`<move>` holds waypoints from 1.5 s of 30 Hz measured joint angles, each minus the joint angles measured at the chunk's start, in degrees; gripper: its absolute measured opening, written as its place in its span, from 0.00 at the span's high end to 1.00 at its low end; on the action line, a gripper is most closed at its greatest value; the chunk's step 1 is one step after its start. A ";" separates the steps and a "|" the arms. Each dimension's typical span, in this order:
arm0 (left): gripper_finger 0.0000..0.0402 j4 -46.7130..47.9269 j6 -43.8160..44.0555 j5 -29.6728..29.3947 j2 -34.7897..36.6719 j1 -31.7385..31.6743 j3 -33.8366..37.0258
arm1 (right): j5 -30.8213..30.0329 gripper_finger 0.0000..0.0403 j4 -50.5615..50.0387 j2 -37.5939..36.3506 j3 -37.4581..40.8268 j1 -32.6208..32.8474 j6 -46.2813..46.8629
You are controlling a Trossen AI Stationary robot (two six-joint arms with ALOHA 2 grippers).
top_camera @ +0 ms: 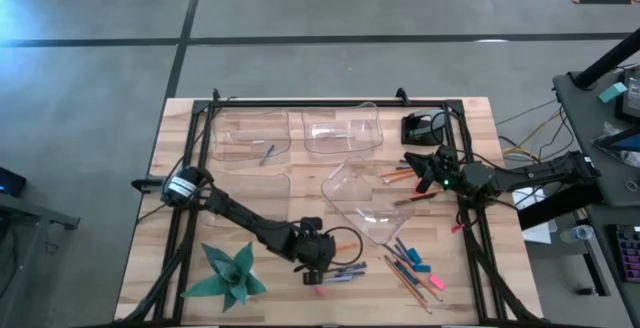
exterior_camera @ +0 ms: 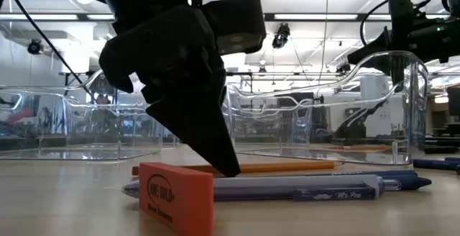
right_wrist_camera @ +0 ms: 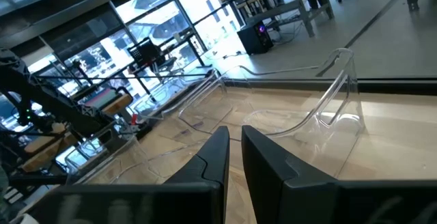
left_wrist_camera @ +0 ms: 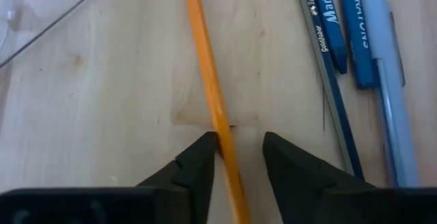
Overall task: Sort crayons/erasers/pens/pencils in bins
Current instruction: Put the orange pencil into the top right transparent bin
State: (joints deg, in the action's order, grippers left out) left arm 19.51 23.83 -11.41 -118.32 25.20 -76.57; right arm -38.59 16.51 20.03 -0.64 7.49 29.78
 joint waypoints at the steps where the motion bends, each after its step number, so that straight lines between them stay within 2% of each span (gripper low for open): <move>1: 0.77 0.05 0.00 0.02 -0.09 -0.11 0.03 | 0.00 0.92 0.00 0.00 -0.01 0.00 0.01; 6: 0.93 -0.04 2.12 0.18 -2.35 -0.49 0.03 | 0.00 0.92 0.01 0.00 -0.01 0.01 0.01; 9: 0.98 -0.37 6.08 1.60 -4.29 -0.69 0.11 | 0.00 0.92 0.00 0.00 -0.01 0.01 0.01; 15: 0.98 -2.07 8.83 1.96 -4.87 -0.43 -0.47 | 0.00 0.92 0.00 0.00 -0.02 0.00 0.01; 25: 0.99 -1.54 6.03 -1.54 2.39 -0.38 -0.23 | 0.00 0.92 0.02 0.00 0.00 0.00 0.00; 37: 0.99 -6.93 4.69 -2.70 9.50 -0.38 -0.28 | 0.00 0.92 0.00 0.00 0.00 0.00 0.02; 45: 1.00 -7.06 4.31 -4.25 9.62 -0.40 1.63 | 0.00 0.92 0.00 -0.07 0.00 0.00 0.02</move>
State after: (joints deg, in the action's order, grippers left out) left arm 12.45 28.14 -15.66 -108.71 24.80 -74.93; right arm -38.59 16.51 19.97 -0.64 7.49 29.80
